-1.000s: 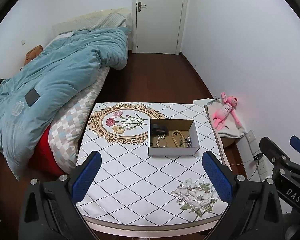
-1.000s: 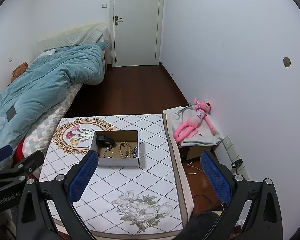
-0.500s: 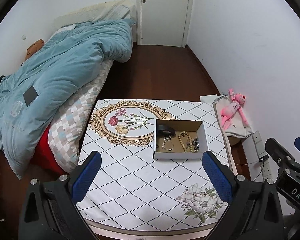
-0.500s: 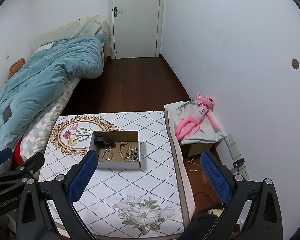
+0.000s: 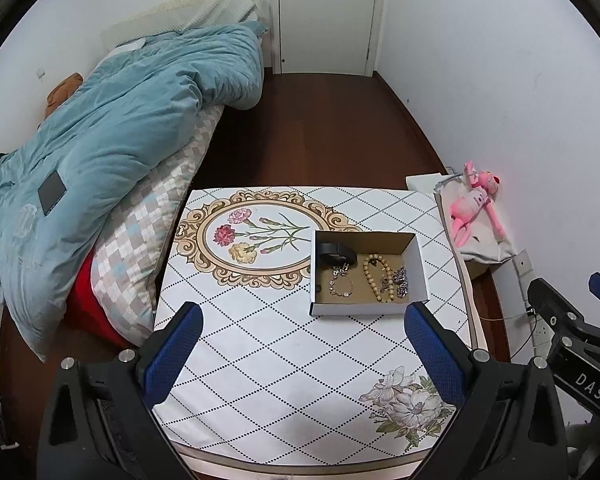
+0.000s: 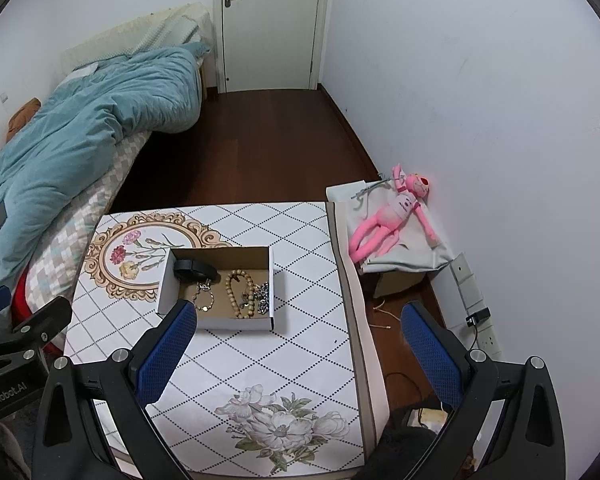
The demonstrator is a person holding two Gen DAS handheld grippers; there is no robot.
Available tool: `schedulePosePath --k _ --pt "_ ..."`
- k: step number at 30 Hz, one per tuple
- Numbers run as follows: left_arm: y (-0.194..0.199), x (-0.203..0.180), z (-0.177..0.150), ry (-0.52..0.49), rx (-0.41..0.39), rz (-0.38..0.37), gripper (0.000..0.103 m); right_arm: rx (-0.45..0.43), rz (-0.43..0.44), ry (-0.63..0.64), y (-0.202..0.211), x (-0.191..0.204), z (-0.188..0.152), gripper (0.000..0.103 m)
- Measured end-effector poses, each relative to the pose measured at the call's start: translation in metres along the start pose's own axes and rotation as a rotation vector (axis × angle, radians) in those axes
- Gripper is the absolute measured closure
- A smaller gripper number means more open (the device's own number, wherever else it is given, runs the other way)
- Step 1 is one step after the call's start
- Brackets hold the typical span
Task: Organize jewelry
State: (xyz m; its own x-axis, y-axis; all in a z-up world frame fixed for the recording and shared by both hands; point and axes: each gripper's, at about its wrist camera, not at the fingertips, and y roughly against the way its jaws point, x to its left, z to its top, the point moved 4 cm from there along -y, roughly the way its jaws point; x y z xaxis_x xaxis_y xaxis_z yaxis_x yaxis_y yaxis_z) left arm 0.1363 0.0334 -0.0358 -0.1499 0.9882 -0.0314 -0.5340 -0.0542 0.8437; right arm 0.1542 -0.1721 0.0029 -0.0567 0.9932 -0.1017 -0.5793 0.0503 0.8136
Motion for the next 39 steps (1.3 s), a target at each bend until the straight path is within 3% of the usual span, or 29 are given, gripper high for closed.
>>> schedulePosePath --k 15,39 --pt "-0.011 0.004 -0.001 0.014 0.022 0.020 0.000 0.052 0.005 0.031 -0.017 0.008 -0.002 0.000" --pt "-0.009 0.007 -0.002 0.018 0.018 0.023 0.000 0.058 0.019 0.035 -0.016 0.018 -0.004 0.000"
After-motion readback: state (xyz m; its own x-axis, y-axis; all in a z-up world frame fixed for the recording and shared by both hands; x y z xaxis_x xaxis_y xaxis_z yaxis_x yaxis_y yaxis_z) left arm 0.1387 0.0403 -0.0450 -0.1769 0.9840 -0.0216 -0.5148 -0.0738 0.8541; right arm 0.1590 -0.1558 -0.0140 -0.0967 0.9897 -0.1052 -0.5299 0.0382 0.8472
